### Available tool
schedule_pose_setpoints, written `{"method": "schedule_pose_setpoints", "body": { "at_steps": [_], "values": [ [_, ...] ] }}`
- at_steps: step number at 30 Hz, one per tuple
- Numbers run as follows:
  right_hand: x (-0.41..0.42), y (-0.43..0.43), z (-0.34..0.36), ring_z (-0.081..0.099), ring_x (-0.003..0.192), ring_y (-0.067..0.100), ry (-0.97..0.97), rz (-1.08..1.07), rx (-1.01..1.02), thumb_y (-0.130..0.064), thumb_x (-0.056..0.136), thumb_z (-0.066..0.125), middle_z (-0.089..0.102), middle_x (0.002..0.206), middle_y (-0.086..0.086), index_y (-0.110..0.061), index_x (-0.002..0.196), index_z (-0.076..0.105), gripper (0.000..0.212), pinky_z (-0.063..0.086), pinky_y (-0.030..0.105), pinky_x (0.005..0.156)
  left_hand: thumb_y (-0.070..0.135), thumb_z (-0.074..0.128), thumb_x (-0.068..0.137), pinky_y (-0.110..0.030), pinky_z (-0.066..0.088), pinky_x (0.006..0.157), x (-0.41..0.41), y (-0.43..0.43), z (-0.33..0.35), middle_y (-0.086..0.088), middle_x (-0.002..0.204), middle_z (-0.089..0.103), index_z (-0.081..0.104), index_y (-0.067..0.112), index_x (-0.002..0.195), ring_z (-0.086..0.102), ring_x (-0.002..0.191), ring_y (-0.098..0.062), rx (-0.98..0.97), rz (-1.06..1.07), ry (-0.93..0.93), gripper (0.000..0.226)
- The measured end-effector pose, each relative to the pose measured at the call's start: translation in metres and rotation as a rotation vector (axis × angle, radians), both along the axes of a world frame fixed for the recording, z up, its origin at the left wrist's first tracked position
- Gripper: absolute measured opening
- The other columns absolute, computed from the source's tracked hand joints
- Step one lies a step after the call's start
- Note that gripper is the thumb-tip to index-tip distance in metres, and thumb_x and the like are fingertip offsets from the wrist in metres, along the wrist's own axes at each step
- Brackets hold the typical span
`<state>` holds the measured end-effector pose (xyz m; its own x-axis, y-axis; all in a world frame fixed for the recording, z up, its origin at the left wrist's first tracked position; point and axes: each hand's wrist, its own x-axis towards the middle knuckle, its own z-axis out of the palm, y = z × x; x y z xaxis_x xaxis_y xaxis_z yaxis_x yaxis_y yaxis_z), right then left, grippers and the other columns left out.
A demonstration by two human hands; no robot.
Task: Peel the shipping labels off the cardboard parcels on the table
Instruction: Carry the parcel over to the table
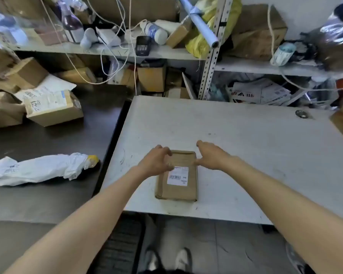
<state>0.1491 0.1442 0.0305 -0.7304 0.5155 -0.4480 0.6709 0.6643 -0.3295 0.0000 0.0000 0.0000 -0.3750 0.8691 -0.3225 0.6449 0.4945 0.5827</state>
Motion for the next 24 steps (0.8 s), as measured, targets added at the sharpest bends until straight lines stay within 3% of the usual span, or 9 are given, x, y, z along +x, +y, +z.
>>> {"method": "schedule_pose_setpoints", "body": {
  "at_steps": [2,5,7,9,11,13,15,18,24],
  "values": [
    [0.009,-0.01,-0.022,0.043,0.126,0.031,0.136,-0.091,-0.016,-0.036,0.085,0.068,0.038,0.142,0.014,-0.007,0.142,0.025,0.077,0.04,0.038,0.099,0.034,0.075,0.076,-0.034,0.04,0.1,0.006,-0.006,-0.021,-0.007,0.133,0.038,0.039,0.02,0.138,0.04,0.123,-0.024,0.051,0.077,-0.028,0.073],
    [0.028,-0.032,-0.058,0.038,0.131,0.022,0.259,-0.097,-0.134,-0.042,0.076,0.076,0.032,0.144,0.006,-0.02,0.146,0.019,0.093,0.037,0.03,0.1,0.042,0.083,0.066,-0.039,0.036,0.105,0.018,-0.026,-0.05,-0.003,0.143,0.025,0.02,0.028,0.145,0.029,0.132,-0.027,0.104,0.091,-0.105,0.102],
    [0.039,-0.046,-0.082,0.034,0.129,0.01,0.319,-0.128,-0.198,-0.041,0.074,0.076,0.031,0.142,-0.003,-0.027,0.146,0.017,0.094,0.031,0.021,0.097,0.05,0.084,0.055,-0.035,0.036,0.106,0.022,-0.037,-0.061,0.026,0.141,0.019,0.018,0.047,0.137,0.028,0.135,-0.015,0.193,0.073,-0.2,0.106],
    [0.044,-0.056,-0.095,0.029,0.123,-0.002,0.414,-0.219,-0.248,-0.041,0.073,0.077,0.029,0.137,-0.013,-0.035,0.144,0.016,0.094,0.027,0.014,0.095,0.056,0.08,0.045,-0.032,0.04,0.1,0.023,-0.045,-0.065,0.054,0.12,0.019,0.018,0.069,0.121,0.032,0.125,0.009,0.285,0.09,-0.285,0.099],
    [0.047,-0.063,-0.105,0.033,0.121,-0.003,0.48,-0.295,-0.32,-0.045,0.066,0.08,0.03,0.133,-0.018,-0.043,0.14,0.018,0.097,0.031,0.012,0.094,0.054,0.083,0.042,-0.039,0.044,0.103,0.019,-0.051,-0.078,0.039,0.133,0.024,0.018,0.055,0.138,0.035,0.126,0.003,0.292,0.162,-0.398,0.116],
    [0.049,-0.068,-0.111,0.044,0.123,0.005,0.523,-0.358,-0.402,-0.05,0.057,0.083,0.037,0.137,-0.016,-0.043,0.14,0.02,0.105,0.043,0.023,0.098,0.049,0.087,0.042,-0.04,0.04,0.107,0.015,-0.057,-0.09,0.022,0.145,0.024,0.013,0.033,0.148,0.03,0.134,-0.007,0.264,0.222,-0.487,0.13],
    [0.049,-0.07,-0.114,0.049,0.12,0.007,0.54,-0.386,-0.428,-0.052,0.051,0.087,0.042,0.138,-0.015,-0.042,0.142,0.021,0.114,0.049,0.03,0.096,0.045,0.088,0.043,-0.032,0.042,0.104,0.014,-0.062,-0.099,0.019,0.149,0.027,0.022,0.031,0.148,0.033,0.136,-0.008,0.271,0.26,-0.549,0.126],
    [0.048,-0.07,-0.114,0.05,0.118,0.006,0.549,-0.398,-0.428,-0.042,0.047,0.093,0.044,0.137,-0.015,-0.04,0.145,0.022,0.121,0.05,0.03,0.094,0.037,0.091,0.046,-0.022,0.041,0.101,0.015,-0.062,-0.103,0.018,0.147,0.038,0.031,0.031,0.147,0.039,0.131,0.005,0.317,0.28,-0.574,0.118],
    [0.04,-0.065,-0.102,0.049,0.107,-0.012,0.602,-0.392,-0.438,-0.037,0.046,0.095,0.044,0.12,-0.039,-0.052,0.136,0.028,0.113,0.044,0.01,0.08,0.026,0.093,0.049,-0.014,0.047,0.086,0.011,-0.055,-0.094,0.023,0.144,0.04,0.033,0.037,0.144,0.048,0.125,-0.009,0.325,0.302,-0.625,0.113]
  ]
}}
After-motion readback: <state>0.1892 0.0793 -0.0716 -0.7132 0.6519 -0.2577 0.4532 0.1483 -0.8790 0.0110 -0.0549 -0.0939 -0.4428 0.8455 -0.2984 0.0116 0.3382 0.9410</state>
